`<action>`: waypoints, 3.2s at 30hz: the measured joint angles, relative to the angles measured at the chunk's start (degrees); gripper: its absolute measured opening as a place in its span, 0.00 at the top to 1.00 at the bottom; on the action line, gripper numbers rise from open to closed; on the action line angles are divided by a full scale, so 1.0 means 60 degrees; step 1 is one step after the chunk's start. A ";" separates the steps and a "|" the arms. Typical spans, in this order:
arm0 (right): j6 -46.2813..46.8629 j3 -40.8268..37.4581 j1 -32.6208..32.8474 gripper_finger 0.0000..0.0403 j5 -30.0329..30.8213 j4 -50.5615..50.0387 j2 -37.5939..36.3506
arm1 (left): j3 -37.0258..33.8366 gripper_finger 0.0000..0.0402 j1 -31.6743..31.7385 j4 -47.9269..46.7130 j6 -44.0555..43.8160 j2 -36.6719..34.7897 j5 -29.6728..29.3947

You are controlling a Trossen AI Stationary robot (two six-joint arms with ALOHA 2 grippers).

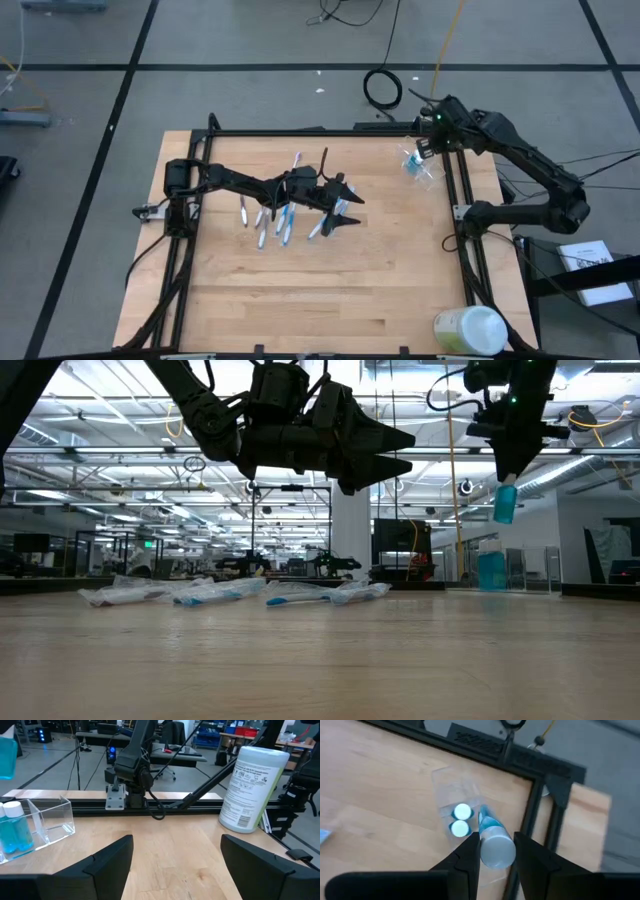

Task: Pick & Place toothbrushing station
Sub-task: Put the blue mouthwash into the middle of the transparent organizer

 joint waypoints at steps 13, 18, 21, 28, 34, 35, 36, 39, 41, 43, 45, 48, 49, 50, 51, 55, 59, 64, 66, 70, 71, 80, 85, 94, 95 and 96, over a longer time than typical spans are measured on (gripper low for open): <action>0.0395 0.0000 -0.0854 0.77 -0.1020 0.0173 0.0590 | -0.0004 0.23 0.0000 -0.0040 -0.0045 0.0000 0.0000; 0.0491 0.0000 -0.0890 0.77 -0.1026 0.0181 0.0953 | -0.0004 0.22 0.0000 -0.0047 -0.0056 0.0000 0.0000; 0.0492 0.0000 -0.0890 0.77 -0.1026 0.0196 0.1128 | -0.0004 0.23 0.0000 -0.0054 -0.0123 0.0000 0.0000; 0.0492 0.0000 -0.1065 0.77 -0.1014 0.0207 0.1334 | -0.0004 0.21 0.0000 -0.0055 -0.0474 -0.0004 0.0000; 0.0495 0.0000 -0.1222 0.77 -0.1030 0.0207 0.1489 | -0.0004 0.22 0.0000 -0.0055 -0.0493 -0.0004 0.0000; 0.0494 0.0000 -0.1222 0.77 -0.1030 0.0207 0.1532 | -0.0004 0.23 0.0000 -0.0056 -0.0493 -0.0004 0.0000; 0.0492 0.0000 -0.1222 0.77 -0.1034 0.0207 0.1575 | -0.0004 0.23 0.0000 -0.0055 -0.0493 -0.0004 0.0000; 0.0495 0.0000 -0.1222 0.77 -0.1038 0.0207 0.1680 | -0.0007 0.24 0.0000 -0.0055 -0.0493 -0.0004 0.0000; 0.0494 0.0000 -0.1222 0.77 -0.1038 0.0207 0.1778 | -0.0007 0.24 0.0000 -0.0055 -0.0493 -0.0004 0.0000; 0.0495 0.0000 -0.1220 0.77 -0.1042 0.0207 0.1867 | -0.0007 0.24 0.0000 -0.0055 -0.0493 -0.0004 0.0000; 0.0491 0.0000 -0.1218 0.77 -0.1046 0.0207 0.1953 | -0.0007 0.24 0.0000 -0.0055 -0.0493 -0.0004 0.0000; 0.0481 0.0000 -0.1218 0.77 -0.1060 0.0207 0.2070 | -0.0007 0.24 0.0000 -0.0055 -0.0493 -0.0004 0.0000; 0.0477 0.0000 -0.1218 0.77 -0.1056 0.0207 0.2097 | -0.0007 0.24 0.0000 -0.0055 -0.0493 -0.0004 0.0000; 0.0481 0.0000 -0.1218 0.77 -0.1053 0.0207 0.2129 | -0.0007 0.24 0.0000 -0.0055 -0.0493 -0.0004 0.0000; 0.0477 0.0000 -0.1218 0.77 -0.1054 0.0207 0.2159 | -0.0007 0.24 0.0000 -0.0055 -0.0493 -0.0004 0.0000; 0.0459 0.0000 -0.1218 0.77 -0.1053 0.0221 0.2305 | -0.0007 0.24 0.0000 -0.0055 -0.0489 -0.0004 0.0000; 0.0455 0.0000 -0.1218 0.77 -0.1053 0.0262 0.2467 | -0.0007 0.24 0.0000 -0.0055 -0.0489 -0.0004 0.0000; 0.0455 0.0000 -0.1218 0.77 -0.1053 0.0282 0.2680 | -0.0007 0.24 0.0000 -0.0055 -0.0489 -0.0004 0.0000; 0.0455 0.0000 -0.1218 0.77 -0.1053 0.0307 0.2728 | -0.0007 0.24 0.0000 -0.0055 -0.0489 -0.0004 0.0000; 0.0455 0.0000 -0.1218 0.77 -0.1057 0.0349 0.2847 | -0.0007 0.24 0.0000 -0.0055 -0.0488 -0.0004 0.0000; 0.0455 0.0000 -0.1218 0.77 -0.1061 0.0352 0.2879 | -0.0007 0.24 0.0000 -0.0055 -0.0489 -0.0004 0.0000; 0.0484 0.0000 -0.1218 0.77 -0.1289 0.0360 0.3329 | -0.0007 0.24 0.0000 -0.0055 -0.0489 -0.0004 0.0000; 0.0488 -0.0004 -0.1218 0.77 -0.1286 0.0430 0.3497 | -0.0007 0.24 0.0000 -0.0091 -0.0489 -0.0004 0.0000; 0.0597 -0.0004 -0.1218 0.77 -0.1271 0.0535 0.3508 | -0.0007 0.24 0.0000 -0.0131 -0.0489 -0.0007 0.0000; 0.0597 -0.0004 -0.1218 0.77 -0.1271 0.0535 0.3508 | -0.0007 0.24 0.0000 -0.0131 -0.0489 -0.0007 0.0000; 0.0597 -0.0004 -0.1218 0.77 -0.1267 0.0537 0.3508 | -0.0007 0.24 0.0000 -0.0133 -0.0489 -0.0007 0.0000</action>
